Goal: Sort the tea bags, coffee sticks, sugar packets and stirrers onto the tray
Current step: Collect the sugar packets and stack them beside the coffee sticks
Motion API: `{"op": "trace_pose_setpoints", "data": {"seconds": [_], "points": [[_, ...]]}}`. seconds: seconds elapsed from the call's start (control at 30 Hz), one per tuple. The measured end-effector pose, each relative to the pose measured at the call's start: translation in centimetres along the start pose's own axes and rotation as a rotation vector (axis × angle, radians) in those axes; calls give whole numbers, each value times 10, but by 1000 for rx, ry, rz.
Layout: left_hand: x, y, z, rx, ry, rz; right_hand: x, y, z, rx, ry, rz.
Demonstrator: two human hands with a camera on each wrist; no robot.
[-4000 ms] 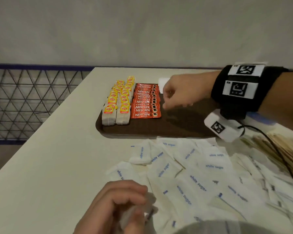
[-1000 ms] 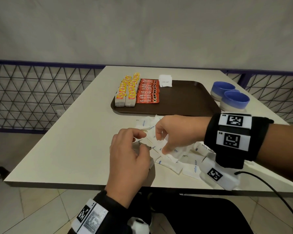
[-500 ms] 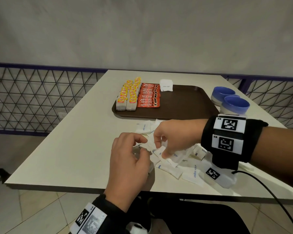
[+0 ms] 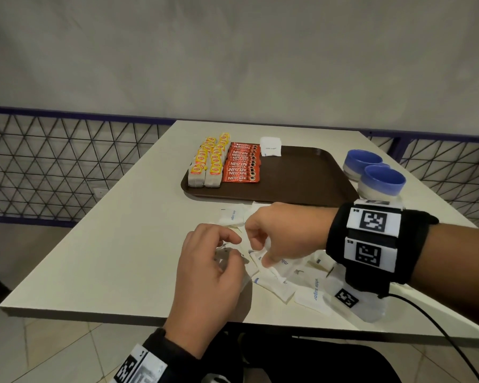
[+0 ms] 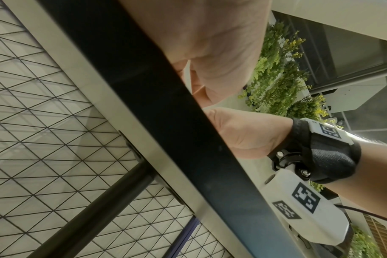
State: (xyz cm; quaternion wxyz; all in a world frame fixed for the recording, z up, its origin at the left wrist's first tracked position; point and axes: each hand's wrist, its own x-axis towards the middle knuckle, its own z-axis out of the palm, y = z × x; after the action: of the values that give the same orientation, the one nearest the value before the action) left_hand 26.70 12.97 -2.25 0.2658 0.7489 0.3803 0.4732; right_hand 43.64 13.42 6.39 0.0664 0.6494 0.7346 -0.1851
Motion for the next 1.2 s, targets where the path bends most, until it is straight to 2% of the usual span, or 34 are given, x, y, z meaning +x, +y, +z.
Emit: {"op": "trace_pose_setpoints", "data": {"seconds": [0.13,0.47,0.67,0.83,0.93,1.1,1.2], "points": [[0,0,-1,1,-6,14,-2,0,0,57,7,-5],[-1,9,-6,-144,-123,-104,-19,5,-26,404,103,-103],[1,12,-9,-403,-172,-223,-19,4,-18,551,193,-142],[4,8,-11,-571,-96,-284,-20,1,-4,712,302,-126],[7,6,-12,-632,-25,-315,-23,2,3,833,281,-115],[7,3,-16,-656,-83,-311,-28,4,7,833,257,-89],[7,3,-18,-634,-97,-311,-30,4,6,791,256,-123]]}}
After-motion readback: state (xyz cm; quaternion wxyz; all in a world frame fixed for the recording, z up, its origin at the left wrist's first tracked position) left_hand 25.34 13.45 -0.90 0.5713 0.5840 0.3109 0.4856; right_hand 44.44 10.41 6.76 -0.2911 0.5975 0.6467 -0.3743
